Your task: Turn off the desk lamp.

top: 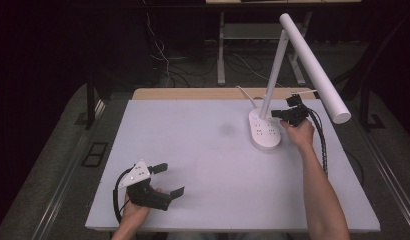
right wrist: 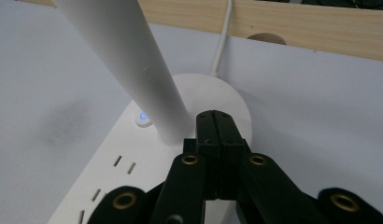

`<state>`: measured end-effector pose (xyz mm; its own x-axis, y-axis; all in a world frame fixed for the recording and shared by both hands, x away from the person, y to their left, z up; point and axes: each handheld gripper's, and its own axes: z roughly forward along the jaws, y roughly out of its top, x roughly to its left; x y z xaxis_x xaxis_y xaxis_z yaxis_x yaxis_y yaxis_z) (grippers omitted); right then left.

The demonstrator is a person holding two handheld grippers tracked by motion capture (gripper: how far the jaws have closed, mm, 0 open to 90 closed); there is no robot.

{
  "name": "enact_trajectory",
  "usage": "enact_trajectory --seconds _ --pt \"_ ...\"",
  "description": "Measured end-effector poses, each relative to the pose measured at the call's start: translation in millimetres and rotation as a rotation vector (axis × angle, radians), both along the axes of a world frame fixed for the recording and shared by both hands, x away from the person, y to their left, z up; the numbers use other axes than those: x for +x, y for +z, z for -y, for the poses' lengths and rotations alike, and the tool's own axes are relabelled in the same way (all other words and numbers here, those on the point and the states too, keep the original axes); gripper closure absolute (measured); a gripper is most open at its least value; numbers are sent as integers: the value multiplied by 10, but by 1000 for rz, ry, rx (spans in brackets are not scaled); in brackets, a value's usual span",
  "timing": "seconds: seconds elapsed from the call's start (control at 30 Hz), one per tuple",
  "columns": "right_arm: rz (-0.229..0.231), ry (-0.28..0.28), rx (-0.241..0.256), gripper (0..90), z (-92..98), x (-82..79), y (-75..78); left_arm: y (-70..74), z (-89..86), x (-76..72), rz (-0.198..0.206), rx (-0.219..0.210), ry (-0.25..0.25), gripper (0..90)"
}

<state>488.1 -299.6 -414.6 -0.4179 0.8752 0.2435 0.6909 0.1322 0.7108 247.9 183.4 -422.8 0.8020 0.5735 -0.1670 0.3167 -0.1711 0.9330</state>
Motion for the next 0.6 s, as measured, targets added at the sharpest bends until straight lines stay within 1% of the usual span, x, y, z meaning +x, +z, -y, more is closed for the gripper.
enact_trajectory --seconds 0.03,0.07,0.1,0.17,0.23,0.37,0.4,0.47,0.5,0.53,0.57,0.6 --pt "-4 0 3 900 2 -13 15 0 1 -1 -1 0 -1 0" --pt "2 12 -6 900 9 -41 46 2 2 -2 0 0 -1 0" --pt "2 12 -6 900 9 -41 46 1 4 -5 -2 -2 -1 0" --pt "11 25 -9 900 4 -107 97 1 3 -5 -1 -2 -2 0" --pt "11 24 -10 900 4 -135 118 3 2 -9 -1 -5 -3 0" --pt "19 29 -16 900 20 -241 188 8 -1 -10 2 -13 -2 0" --pt "21 39 -20 900 34 -295 214 7 -2 -7 1 -11 -2 0" --pt "21 38 -19 900 34 -327 228 5 -4 -5 1 -12 0 0" --pt "28 49 -20 900 47 -391 257 6 -5 -5 0 -12 1 0" --pt "28 49 -20 900 47 -391 257 5 -4 -5 1 -13 1 0" --pt "28 50 -13 899 51 -425 271 6 -3 -6 0 -11 1 0" --pt "28 61 -9 862 66 -493 298 5 0 -7 1 -13 1 0"
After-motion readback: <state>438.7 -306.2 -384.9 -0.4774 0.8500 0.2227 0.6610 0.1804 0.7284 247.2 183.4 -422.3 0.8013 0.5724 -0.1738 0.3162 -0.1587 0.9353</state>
